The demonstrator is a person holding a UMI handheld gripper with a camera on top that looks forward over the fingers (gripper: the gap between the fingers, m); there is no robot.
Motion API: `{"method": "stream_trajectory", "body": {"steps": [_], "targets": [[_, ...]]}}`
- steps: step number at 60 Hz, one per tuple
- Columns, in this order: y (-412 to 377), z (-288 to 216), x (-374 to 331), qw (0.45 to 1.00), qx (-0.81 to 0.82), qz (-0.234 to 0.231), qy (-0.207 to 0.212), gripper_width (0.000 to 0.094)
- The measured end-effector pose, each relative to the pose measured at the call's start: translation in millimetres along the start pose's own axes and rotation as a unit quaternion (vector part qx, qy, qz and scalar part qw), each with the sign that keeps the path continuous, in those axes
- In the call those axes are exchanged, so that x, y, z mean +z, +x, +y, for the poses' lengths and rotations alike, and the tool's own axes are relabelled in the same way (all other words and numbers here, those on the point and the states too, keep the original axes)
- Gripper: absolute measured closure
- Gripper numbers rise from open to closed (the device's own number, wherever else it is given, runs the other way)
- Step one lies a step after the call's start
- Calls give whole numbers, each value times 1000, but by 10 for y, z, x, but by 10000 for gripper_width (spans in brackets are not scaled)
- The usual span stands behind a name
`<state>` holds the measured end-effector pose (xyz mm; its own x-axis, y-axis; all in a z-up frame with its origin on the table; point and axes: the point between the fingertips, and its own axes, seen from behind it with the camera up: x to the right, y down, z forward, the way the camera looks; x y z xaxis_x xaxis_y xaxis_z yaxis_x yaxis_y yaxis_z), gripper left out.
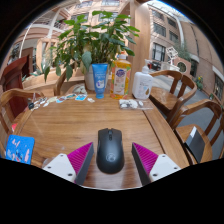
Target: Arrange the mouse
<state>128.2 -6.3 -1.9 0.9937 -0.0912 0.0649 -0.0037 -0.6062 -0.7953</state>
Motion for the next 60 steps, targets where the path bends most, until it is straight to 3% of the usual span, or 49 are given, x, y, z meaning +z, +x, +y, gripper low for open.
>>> {"method": "stream_trajectory", "body": {"steps": [8, 24, 30, 37, 46, 55, 60], "targets": [[-55, 19, 177, 999, 24, -13, -20, 426], [-51, -5, 169, 1000, 18, 0, -17, 585], [16, -34, 63, 1000, 20, 17, -14, 584], [76, -487, -344, 998, 43, 25, 33, 585], [-95, -1485, -1340, 987, 51, 18, 150, 586], [-974, -1958, -2245, 972, 38, -56, 225, 586], [-1524, -1928, -2319, 971, 22, -103, 213, 587]]}}
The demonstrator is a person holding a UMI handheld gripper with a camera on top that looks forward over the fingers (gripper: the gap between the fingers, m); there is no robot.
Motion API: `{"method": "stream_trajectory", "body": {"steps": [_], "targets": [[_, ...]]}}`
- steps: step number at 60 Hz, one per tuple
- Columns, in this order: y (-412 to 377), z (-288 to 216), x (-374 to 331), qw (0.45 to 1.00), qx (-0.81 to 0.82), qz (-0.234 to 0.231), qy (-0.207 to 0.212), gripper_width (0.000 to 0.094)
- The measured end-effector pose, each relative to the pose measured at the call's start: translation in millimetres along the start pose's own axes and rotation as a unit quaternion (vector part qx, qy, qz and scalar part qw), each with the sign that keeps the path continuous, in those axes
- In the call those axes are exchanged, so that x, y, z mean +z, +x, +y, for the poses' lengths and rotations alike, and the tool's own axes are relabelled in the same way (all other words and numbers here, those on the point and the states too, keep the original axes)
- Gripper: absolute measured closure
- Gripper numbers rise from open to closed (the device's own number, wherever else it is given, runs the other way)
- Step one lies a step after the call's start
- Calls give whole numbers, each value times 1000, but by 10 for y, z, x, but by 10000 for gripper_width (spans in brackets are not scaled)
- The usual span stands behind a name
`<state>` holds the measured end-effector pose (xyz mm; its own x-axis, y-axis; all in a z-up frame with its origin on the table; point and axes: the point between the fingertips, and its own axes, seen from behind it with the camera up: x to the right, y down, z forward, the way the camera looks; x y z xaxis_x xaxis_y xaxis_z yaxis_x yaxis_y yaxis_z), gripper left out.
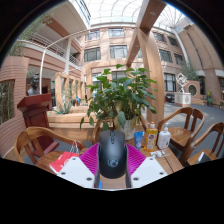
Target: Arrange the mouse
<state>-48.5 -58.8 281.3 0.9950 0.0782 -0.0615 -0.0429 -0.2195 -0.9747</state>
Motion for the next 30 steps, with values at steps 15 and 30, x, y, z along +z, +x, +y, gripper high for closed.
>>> {"method": "stream_trajectory", "body": {"steps": [15, 30], "targets": [[-1416, 1946, 156, 983, -17, -87, -163, 586], [-1578, 3036, 269, 966, -39, -73, -244, 494]]}}
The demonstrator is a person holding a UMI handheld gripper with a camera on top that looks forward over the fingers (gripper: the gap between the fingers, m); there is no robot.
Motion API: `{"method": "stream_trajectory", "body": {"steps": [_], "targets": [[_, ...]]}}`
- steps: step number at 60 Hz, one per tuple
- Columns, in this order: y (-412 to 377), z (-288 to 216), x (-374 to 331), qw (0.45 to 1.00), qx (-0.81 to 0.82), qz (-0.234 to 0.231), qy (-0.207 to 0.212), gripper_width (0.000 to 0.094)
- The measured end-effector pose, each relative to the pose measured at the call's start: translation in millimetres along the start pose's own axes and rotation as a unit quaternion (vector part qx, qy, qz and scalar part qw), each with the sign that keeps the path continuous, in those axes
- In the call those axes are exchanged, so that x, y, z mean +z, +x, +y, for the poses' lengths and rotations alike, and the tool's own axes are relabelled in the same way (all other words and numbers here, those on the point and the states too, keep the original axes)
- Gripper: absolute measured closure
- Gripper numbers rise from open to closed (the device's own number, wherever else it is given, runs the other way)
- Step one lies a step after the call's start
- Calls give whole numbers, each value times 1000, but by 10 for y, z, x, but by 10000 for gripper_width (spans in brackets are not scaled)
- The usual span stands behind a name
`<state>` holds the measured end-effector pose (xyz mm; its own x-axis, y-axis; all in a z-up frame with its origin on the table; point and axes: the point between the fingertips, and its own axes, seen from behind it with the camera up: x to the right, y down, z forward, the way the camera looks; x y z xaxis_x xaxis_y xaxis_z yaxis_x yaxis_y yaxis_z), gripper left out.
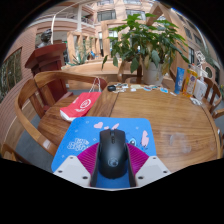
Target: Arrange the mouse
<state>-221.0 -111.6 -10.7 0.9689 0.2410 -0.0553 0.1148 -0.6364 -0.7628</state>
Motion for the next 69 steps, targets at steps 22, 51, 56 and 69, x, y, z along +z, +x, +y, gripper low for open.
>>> {"method": "stream_trajectory", "body": {"steps": [22, 51, 56, 69], "targets": [[-21, -424, -988, 998, -6, 31, 56, 82], [-319, -11, -2751, 994, -24, 61, 93, 81], [-348, 77, -2864, 994, -20, 58, 91, 82], [-363, 208, -3061, 994, -29, 61, 91, 83]]}}
